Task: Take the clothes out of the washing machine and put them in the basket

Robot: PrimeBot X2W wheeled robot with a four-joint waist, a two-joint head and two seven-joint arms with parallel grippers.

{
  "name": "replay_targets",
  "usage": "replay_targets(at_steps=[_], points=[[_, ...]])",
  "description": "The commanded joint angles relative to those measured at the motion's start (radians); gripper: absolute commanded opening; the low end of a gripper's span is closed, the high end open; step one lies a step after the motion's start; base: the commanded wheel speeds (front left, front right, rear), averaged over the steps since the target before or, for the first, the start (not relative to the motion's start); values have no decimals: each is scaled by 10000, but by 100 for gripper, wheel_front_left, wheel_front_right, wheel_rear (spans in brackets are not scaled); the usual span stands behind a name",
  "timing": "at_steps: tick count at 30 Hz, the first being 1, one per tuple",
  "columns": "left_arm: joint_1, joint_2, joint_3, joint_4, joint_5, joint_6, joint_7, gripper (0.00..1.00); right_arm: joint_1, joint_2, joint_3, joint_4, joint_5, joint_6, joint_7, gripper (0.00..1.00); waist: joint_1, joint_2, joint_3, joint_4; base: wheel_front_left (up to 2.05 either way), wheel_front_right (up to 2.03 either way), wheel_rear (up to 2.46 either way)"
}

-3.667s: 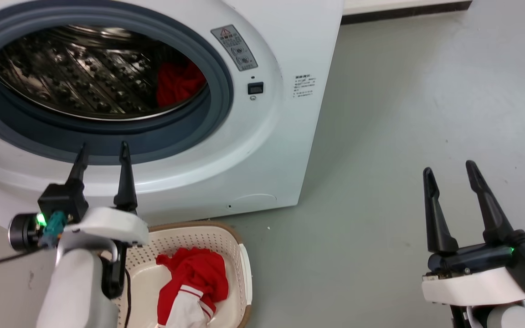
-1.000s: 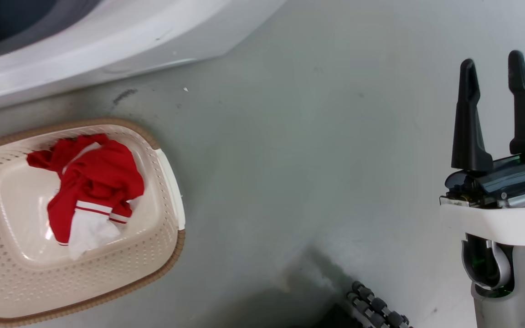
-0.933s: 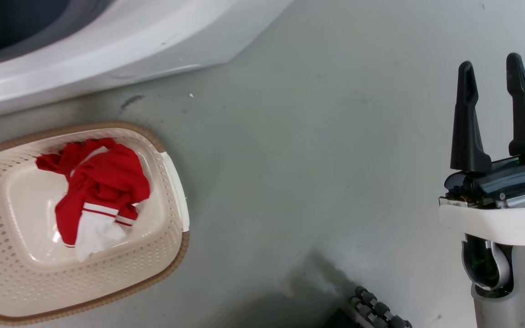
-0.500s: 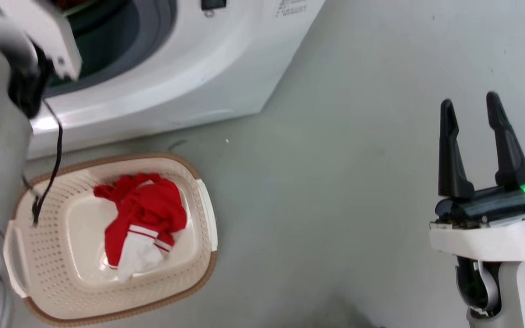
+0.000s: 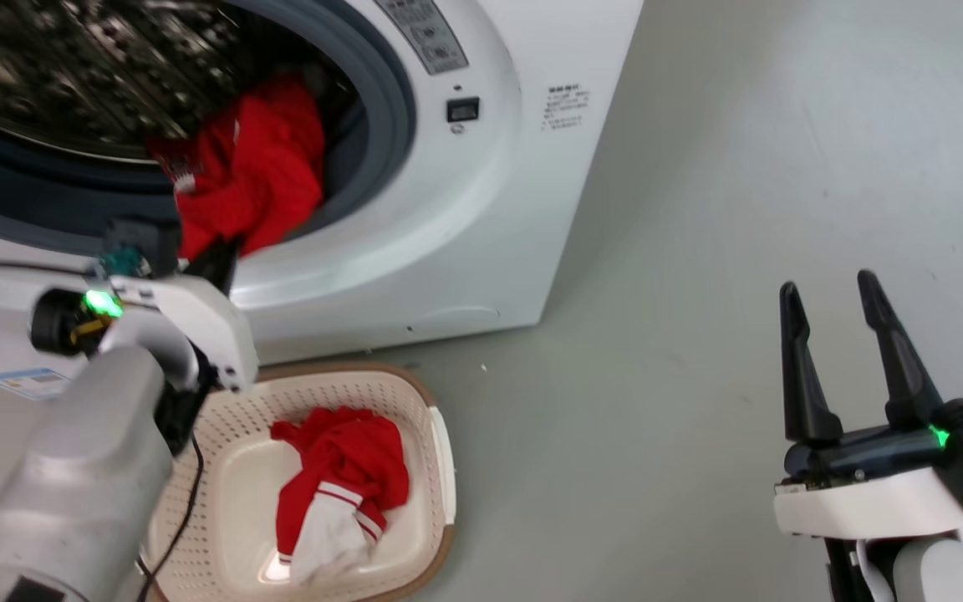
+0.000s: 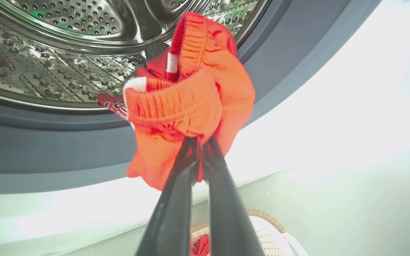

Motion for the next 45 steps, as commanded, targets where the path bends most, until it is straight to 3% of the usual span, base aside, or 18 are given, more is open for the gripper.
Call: replay_targets(at_steps=[1,6,14,24,35,45], points=[[322,-135,-40,-76,26,25,-110,0,186,0,-1,44,-69,-7,-20,100,3,0,-589,387,0,0,0],[1426,-294,-14,-506,-12,237,-393,0,612,0,105,114,-162,-7,-20,100,3,0,-1335,603,0,0,0],[3584,-45,127,-1867,-74,587,-503,0,1128,2,211,247,-300,-7,-20,100,3,0,-2351,782,0,0,0],[5526,-455,-71,-2165,-336,894,-517,0,1455,2,259,205,-402,-7,-20,100,3,0,-2653,933,0,0,0],[5503,-828,-146,-1003,-558,622,-481,0,1068,3,349,92,-444,-7,-20,100,3,0,-2091,619,0,0,0],[4375,-1336,248,622,-891,325,-508,0,164,3,335,-138,-338,-7,-20,100,3,0,-411,120,0,0,0]])
